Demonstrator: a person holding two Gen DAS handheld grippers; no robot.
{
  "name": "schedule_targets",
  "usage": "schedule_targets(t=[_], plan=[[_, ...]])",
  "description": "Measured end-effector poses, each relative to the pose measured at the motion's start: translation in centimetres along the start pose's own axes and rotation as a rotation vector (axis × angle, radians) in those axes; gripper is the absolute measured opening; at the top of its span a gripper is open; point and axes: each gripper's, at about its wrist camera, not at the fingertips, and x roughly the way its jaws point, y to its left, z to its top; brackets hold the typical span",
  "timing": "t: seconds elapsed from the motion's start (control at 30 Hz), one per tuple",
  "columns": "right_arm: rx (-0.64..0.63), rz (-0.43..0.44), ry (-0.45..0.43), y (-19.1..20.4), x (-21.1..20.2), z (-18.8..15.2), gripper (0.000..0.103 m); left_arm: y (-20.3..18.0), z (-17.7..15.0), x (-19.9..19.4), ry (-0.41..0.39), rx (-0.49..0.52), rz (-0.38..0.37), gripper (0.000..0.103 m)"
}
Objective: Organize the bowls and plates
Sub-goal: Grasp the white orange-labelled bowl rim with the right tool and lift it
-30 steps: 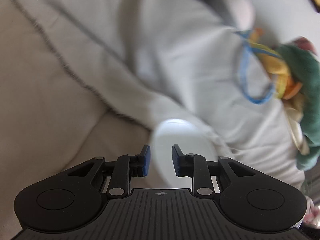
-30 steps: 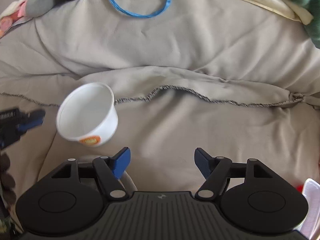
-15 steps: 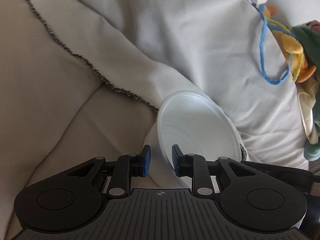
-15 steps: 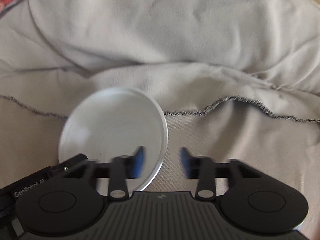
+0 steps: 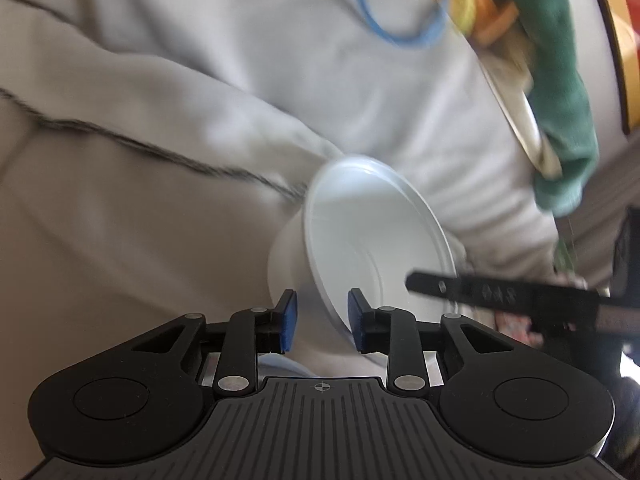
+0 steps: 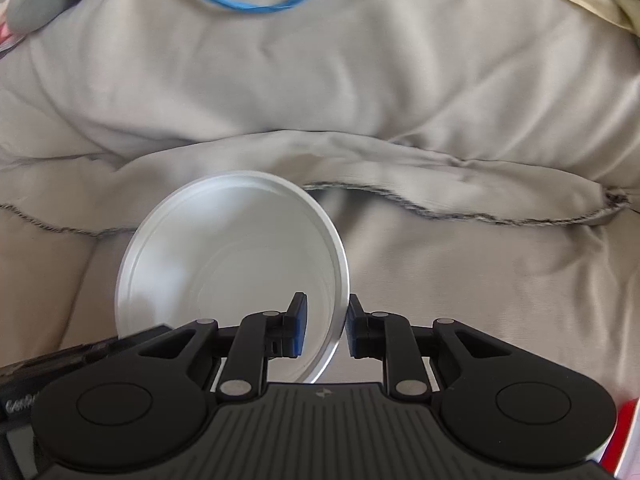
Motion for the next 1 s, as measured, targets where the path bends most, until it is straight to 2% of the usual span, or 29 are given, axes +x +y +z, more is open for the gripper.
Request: schedule_targets(t=[0.07,0.17,0.27,0.37,0.47,0.57,0.7,0.8,0.9,1.0], plan=[[0.034,-0.003,0.008,-1.9,0.4,-0.2,0.02,-0.6,-0.4,1.1,0.049,0.006,0.005,0.031],[0.093,0.018,0.034,-4.7,1.4,-0.8,0.02,-1.3,-0.7,1.6,0.046,0.017,0.067,0.028],[0.154,0.095,0.074,-7.0,2.8,-1.6,0.02,-1.4,-0.2,2.0,0.042,-0.011,0.107,0.029],[0.228,0.212,0.121,-8.6,4.1,-2.3,0.02,-2.2,0.2,3.0,0.055,-0.012,0.153,0.027],[0.266,0.29,0.113,-9.6,4.1,-2.8,0.02,-3.7,0.2,3.3,0.046,0.016,0.157,0.027],[0.266,0.279,0.036,-10.7,1.8,-3.1,0.02,-6.5,0.1,2.3,0.01,0.064,0.122,0.027],[0.302,0.29,-0.058,-13.9,-3.5,-3.1,0.02,-10.7,-0.6,-0.2,-0.017,0.104,0.036,0.029],[0.276,0.257,-0.097,-14.9,-7.6,-3.7,0.02,-12.8,-2.0,-2.0,0.022,0.109,-0.002,0.029],[0.209,0.224,-0.124,-14.7,-11.0,-5.3,0.021,-14.5,-4.1,-3.6,0.064,0.148,0.007,0.028],[0.174,0.233,-0.116,-13.9,-12.8,-7.5,0.021,-15.3,-6.1,-5.4,0.088,0.175,0.02,0.029]])
